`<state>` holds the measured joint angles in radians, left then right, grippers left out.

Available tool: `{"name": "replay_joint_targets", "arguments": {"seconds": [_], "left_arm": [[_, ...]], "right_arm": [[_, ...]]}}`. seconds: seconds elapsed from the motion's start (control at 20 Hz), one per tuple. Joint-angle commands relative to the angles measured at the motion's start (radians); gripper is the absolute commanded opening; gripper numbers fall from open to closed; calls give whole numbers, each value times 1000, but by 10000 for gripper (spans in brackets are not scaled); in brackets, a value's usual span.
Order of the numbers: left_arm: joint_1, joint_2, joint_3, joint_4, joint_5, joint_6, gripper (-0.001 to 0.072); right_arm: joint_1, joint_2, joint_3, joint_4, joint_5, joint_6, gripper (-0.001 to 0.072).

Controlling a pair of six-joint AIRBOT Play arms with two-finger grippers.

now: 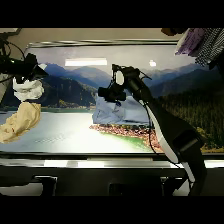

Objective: Fold the clothes and pants, and hang the long-sleeved shirts on hangers.

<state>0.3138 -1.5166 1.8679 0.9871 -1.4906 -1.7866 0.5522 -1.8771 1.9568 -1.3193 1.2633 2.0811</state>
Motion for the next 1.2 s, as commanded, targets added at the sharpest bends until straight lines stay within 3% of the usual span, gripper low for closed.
{"name": "replay_joint_targets", "arguments": {"seconds": [0.0,0.1,0.15,0.3,0.55,0.8,1.15], "left_arm": [[2,0,0,9,-2,10,21],[2,0,0,20,-1,10,21],[3,0,0,24,-1,10,21],[2,0,0,39,-1,10,21],[3,-1,0,39,-1,10,20],[3,-1,0,40,-1,39,21],[3,-2,0,75,0,45,21]], "right_arm": [[7,-5,1,108,-12,-18,296],[6,37,1,139,15,-61,580],[-2,72,1,122,23,-94,653],[-106,190,1,91,49,-131,653],[-537,286,-5,103,227,-272,653],[-878,277,-281,419,240,-528,650],[-876,201,-695,579,48,-774,633]]}}
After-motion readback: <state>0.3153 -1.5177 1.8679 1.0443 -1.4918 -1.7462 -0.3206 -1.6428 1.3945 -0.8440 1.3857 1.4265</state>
